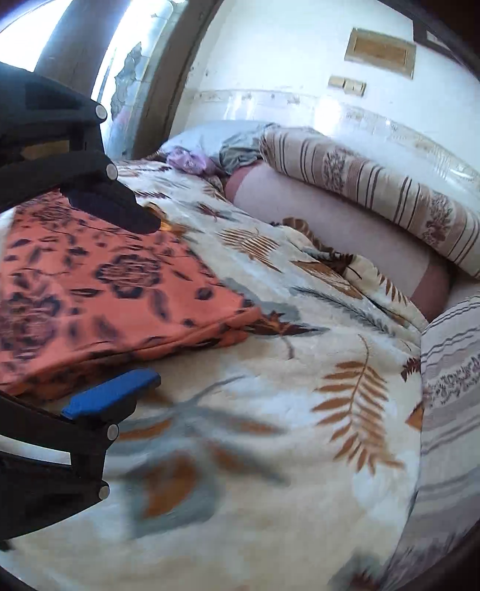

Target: Fold small clothes

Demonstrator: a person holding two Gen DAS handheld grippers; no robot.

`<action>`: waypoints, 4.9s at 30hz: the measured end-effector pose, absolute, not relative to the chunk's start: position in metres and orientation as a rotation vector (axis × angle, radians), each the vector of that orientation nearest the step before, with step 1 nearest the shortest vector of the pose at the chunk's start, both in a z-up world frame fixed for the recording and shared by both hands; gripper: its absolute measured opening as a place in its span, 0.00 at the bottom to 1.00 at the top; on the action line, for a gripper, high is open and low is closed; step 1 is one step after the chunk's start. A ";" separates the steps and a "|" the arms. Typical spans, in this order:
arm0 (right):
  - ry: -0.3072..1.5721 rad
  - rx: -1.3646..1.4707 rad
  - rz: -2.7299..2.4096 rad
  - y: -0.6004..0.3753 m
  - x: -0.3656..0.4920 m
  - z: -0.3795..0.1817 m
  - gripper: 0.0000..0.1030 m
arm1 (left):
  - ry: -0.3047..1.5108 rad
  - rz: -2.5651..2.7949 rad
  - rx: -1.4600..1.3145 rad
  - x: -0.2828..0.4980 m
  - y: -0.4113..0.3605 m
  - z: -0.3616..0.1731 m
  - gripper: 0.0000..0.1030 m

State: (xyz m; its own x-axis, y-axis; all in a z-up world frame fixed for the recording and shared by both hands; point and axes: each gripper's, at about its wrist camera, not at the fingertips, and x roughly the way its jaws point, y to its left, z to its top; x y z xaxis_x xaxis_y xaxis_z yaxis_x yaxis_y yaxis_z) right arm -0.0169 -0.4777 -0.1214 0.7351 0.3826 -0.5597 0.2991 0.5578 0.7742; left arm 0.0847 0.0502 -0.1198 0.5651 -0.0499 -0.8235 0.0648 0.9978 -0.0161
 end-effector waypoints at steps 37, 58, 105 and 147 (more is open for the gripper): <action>0.808 0.957 0.178 -0.488 -0.001 -0.132 0.74 | 1.024 -0.278 0.173 0.079 -0.094 -0.163 0.79; 0.875 0.605 -0.016 -0.430 0.066 -0.088 0.66 | 0.940 -0.248 0.018 0.057 -0.020 -0.124 0.79; 0.912 1.199 0.111 -0.398 -0.093 -0.185 0.80 | 1.018 -0.096 0.101 0.039 0.066 -0.150 0.73; 0.781 1.016 0.056 -0.487 -0.060 -0.143 0.75 | 1.048 -0.230 0.253 0.071 -0.065 -0.162 0.76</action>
State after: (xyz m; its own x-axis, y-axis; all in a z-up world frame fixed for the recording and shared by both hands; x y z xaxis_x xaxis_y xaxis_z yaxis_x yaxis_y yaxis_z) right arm -0.0603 -0.4869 -0.1428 0.7331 0.3875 -0.5589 0.3031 0.5496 0.7785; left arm 0.0714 -0.0651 -0.1618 0.4805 -0.0666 -0.8745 0.3062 0.9471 0.0961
